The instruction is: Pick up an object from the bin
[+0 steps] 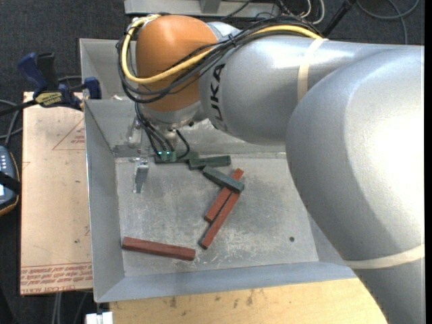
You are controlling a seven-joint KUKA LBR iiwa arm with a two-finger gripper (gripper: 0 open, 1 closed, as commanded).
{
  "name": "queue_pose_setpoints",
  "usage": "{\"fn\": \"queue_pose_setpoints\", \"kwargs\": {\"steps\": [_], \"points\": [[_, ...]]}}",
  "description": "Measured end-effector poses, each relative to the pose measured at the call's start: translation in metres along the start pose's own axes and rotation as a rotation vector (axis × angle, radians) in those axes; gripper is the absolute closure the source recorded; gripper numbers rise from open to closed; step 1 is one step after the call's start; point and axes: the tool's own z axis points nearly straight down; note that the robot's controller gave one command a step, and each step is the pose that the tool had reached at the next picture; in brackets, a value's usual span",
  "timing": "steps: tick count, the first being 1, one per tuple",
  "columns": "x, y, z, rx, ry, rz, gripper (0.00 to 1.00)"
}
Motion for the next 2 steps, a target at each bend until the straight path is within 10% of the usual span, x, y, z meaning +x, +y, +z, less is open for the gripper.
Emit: {"fn": "queue_pose_setpoints", "kwargs": {"steps": [1,2], "points": [[-0.002,-0.001,-0.006,-0.002,-0.008,0.004,0.00],[0.070,0.004,0.062,-0.001,-0.009,-0.130,0.00]]}}
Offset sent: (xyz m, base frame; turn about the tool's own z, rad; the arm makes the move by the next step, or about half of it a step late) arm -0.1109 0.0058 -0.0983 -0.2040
